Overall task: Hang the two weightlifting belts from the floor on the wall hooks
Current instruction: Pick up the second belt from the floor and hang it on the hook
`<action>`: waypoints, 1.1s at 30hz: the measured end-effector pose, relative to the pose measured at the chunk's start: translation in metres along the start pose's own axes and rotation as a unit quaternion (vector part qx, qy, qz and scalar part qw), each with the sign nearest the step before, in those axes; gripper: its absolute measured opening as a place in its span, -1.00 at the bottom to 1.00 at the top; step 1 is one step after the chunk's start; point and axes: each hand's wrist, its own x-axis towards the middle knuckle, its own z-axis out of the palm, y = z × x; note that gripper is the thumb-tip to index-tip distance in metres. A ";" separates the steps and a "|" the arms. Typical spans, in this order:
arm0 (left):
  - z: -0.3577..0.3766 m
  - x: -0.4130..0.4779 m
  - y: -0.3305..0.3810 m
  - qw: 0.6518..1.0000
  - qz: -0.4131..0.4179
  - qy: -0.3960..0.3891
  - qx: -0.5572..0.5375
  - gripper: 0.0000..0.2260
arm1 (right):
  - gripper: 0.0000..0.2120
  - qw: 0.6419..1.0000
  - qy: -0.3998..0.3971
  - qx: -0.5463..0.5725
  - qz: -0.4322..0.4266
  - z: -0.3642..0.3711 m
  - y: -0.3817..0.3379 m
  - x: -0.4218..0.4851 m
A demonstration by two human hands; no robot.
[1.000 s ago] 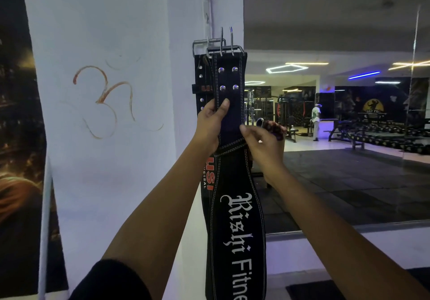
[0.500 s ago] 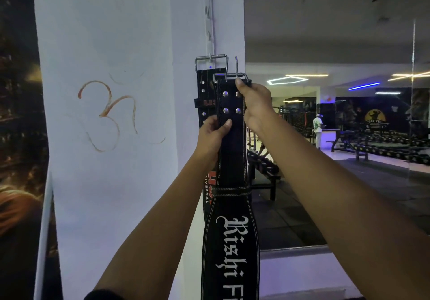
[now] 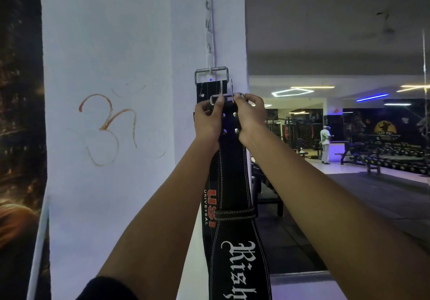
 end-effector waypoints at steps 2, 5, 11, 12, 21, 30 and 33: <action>0.004 0.007 -0.003 1.000 0.012 0.015 -0.019 -0.80 | -0.83 1.000 0.001 -0.001 -0.007 0.002 0.002 0.013; 0.009 0.024 -0.008 0.999 0.033 0.031 -0.026 -0.86 | -0.88 1.000 -0.006 -0.007 -0.022 0.008 0.007 0.033; 0.012 0.073 -0.017 0.995 0.081 0.045 -0.037 -0.79 | -0.84 0.997 -0.021 -0.002 -0.080 0.027 0.015 0.083; 0.012 0.084 -0.017 0.994 0.089 0.050 -0.034 -0.79 | -0.81 0.995 -0.022 -0.003 -0.098 0.032 0.016 0.093; 0.031 0.200 0.017 0.983 0.180 0.016 -0.017 -0.79 | -0.72 0.977 -0.012 0.008 -0.213 0.094 -0.015 0.189; 0.037 0.283 0.012 0.983 0.185 0.022 0.004 -0.83 | -0.67 0.977 0.015 0.008 -0.214 0.131 -0.005 0.265; 0.039 0.300 0.014 0.983 0.182 0.029 0.001 -0.82 | -0.68 0.976 0.013 0.014 -0.216 0.139 -0.007 0.277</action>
